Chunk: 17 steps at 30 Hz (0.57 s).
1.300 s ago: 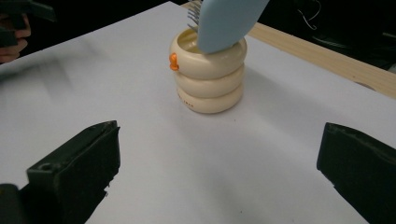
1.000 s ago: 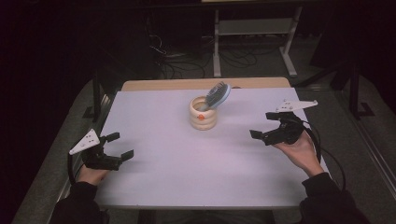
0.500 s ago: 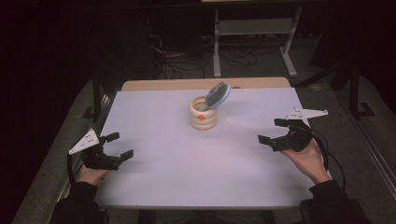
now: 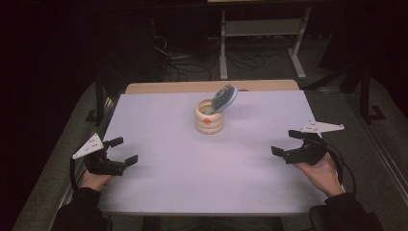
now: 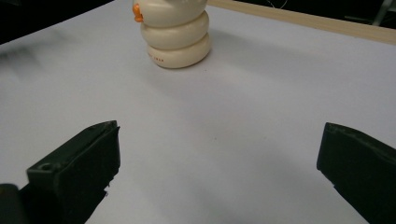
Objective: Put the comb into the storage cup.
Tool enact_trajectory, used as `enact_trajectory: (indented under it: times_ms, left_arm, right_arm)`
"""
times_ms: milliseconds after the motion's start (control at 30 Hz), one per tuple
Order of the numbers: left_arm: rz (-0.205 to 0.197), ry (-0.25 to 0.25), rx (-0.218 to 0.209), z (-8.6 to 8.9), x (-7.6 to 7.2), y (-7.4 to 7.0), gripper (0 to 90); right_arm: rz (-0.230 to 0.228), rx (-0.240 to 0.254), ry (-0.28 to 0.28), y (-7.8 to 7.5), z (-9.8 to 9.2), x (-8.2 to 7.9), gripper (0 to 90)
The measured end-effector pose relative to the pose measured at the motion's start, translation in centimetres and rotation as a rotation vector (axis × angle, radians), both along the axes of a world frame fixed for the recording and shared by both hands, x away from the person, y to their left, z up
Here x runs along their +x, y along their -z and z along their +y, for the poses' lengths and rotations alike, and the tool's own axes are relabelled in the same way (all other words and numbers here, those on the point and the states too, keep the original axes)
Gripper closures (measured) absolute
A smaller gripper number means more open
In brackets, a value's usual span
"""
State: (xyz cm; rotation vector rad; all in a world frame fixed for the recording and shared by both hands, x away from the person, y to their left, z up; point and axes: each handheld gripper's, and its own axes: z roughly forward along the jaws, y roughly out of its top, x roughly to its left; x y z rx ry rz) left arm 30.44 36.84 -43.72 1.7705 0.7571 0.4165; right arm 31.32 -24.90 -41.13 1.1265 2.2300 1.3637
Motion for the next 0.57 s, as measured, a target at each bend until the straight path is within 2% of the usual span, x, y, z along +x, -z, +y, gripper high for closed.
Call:
enact_trajectory:
  times_ms: [200, 400, 567]
  left_arm:
    - [0.005, 0.0, -0.001, 0.0, 0.0, 0.0, 0.0]
    - [0.011, 0.003, 0.005, 0.0, 0.0, 0.1, 0.0]
    - [0.006, 0.007, 0.01, -0.1, 0.0, 0.1, 0.0]
  right_arm:
    - [-0.006, -0.026, 0.001, 1.0, 0.1, -0.6, 0.0]
    - [-0.001, -0.072, -0.005, 1.7, 0.8, -1.1, 0.0]
    - [-0.001, -0.072, -0.012, 1.8, 1.0, -1.0, 0.0]
